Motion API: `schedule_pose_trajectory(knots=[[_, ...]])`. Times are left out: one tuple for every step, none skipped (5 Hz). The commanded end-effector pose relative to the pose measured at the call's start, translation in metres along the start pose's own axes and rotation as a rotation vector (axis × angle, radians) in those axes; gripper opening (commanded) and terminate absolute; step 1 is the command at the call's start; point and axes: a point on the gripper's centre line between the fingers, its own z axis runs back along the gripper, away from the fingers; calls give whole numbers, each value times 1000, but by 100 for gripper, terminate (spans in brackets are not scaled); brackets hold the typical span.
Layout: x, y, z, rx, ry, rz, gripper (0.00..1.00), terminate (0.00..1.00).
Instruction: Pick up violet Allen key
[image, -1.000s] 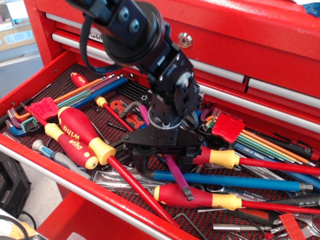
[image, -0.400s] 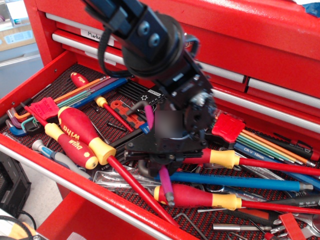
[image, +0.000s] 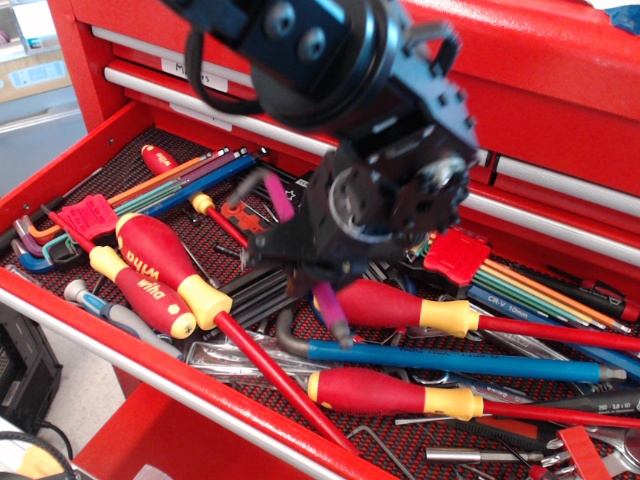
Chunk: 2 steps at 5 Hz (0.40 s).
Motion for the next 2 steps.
schedule_pose_trajectory(knots=[[59, 4, 48, 25, -200, 47, 0, 0], [64, 6, 66, 49, -183, 55, 0, 100]])
